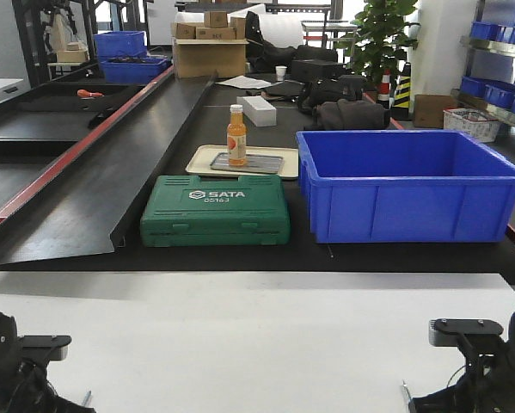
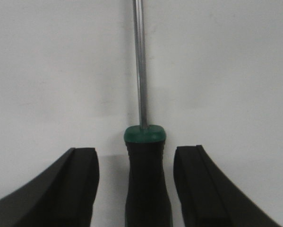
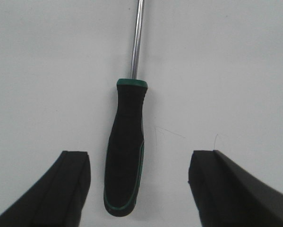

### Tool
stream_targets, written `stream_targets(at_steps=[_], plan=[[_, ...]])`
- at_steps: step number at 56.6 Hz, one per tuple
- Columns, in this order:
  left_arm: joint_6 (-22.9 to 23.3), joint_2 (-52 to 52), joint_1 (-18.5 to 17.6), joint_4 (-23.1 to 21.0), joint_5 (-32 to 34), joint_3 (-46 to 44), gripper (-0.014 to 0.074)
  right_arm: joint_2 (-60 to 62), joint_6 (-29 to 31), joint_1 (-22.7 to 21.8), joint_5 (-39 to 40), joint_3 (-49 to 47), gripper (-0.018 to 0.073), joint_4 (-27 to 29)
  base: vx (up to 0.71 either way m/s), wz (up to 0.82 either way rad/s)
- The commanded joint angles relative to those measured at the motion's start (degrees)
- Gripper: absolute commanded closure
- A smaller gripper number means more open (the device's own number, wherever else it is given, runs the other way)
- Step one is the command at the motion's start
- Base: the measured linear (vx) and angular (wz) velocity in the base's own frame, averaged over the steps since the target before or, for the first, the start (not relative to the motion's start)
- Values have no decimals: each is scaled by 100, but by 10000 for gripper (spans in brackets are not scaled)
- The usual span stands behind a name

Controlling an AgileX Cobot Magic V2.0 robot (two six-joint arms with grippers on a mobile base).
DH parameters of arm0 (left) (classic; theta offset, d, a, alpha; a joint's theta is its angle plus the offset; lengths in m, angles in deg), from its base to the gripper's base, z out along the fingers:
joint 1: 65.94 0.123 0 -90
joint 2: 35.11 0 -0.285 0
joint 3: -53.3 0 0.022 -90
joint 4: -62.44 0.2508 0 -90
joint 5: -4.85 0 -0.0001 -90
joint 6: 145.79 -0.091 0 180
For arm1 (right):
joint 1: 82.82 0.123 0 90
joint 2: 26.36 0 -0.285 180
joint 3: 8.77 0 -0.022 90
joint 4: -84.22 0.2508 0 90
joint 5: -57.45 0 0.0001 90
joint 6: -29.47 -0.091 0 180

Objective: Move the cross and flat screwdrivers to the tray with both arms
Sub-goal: 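Close both grippers around the green-and-black screwdriver handles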

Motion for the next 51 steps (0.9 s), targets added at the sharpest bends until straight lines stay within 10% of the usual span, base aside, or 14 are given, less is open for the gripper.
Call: stream_targets(at_steps=[1, 51], plan=[[-8, -113, -12, -53, 81, -161, 104, 220, 37, -33, 193, -174, 48, 2, 0, 0], [-8, 295, -12, -64, 138, -148, 104, -767, -19, 170, 635, -308, 48, 156, 0, 0]])
